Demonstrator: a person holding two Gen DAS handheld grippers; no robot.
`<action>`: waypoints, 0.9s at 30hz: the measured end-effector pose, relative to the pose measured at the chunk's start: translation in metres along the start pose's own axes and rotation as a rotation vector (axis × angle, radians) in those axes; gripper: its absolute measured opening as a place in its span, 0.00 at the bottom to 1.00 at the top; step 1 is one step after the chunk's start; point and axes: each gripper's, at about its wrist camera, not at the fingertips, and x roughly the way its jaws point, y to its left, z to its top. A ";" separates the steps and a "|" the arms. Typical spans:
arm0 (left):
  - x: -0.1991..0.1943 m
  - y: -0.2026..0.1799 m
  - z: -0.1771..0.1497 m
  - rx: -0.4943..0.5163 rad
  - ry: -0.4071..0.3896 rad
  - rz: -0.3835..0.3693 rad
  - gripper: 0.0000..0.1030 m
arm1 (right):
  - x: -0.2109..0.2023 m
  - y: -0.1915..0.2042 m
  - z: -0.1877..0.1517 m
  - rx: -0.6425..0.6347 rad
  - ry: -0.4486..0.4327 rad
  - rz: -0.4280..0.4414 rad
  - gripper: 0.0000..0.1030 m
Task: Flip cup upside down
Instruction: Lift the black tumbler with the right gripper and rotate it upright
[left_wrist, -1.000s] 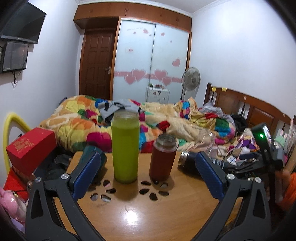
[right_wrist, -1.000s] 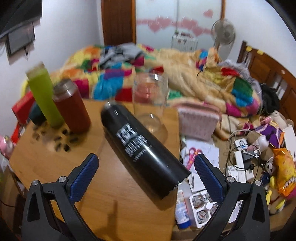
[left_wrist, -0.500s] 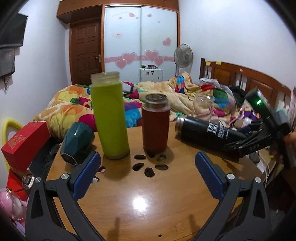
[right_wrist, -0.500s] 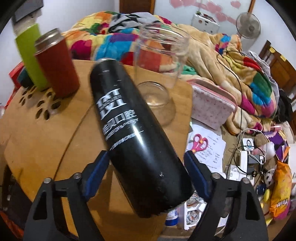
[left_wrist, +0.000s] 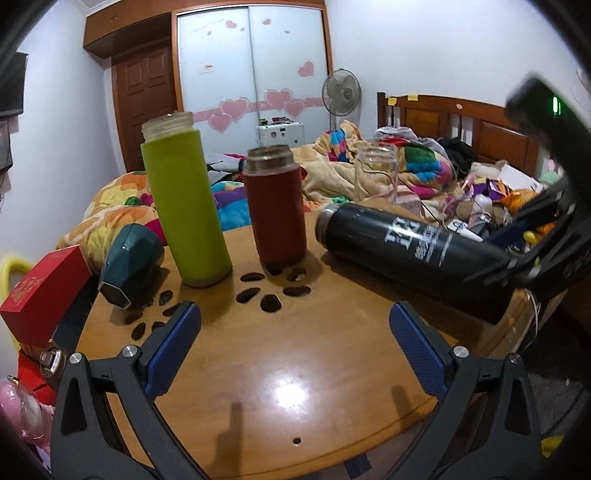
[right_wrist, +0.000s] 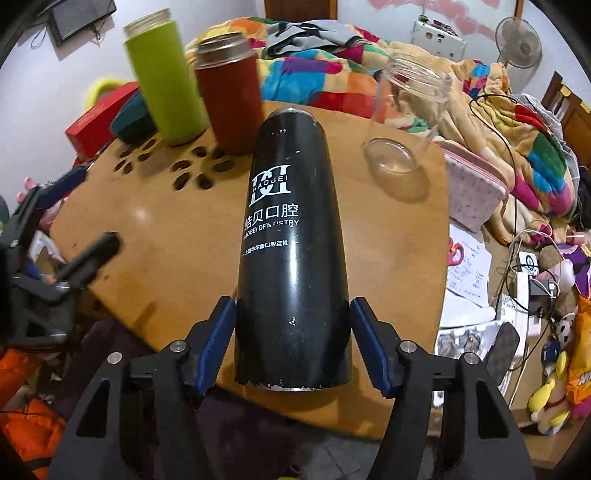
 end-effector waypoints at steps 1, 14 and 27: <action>0.000 -0.001 -0.002 0.006 0.002 -0.002 1.00 | -0.004 0.003 -0.002 0.003 0.002 0.005 0.59; 0.006 -0.031 -0.006 0.123 -0.060 -0.043 1.00 | -0.053 0.038 0.014 -0.057 0.010 0.044 0.58; 0.001 -0.049 0.007 0.211 -0.122 -0.087 0.88 | -0.086 0.078 0.030 -0.286 -0.015 0.044 0.52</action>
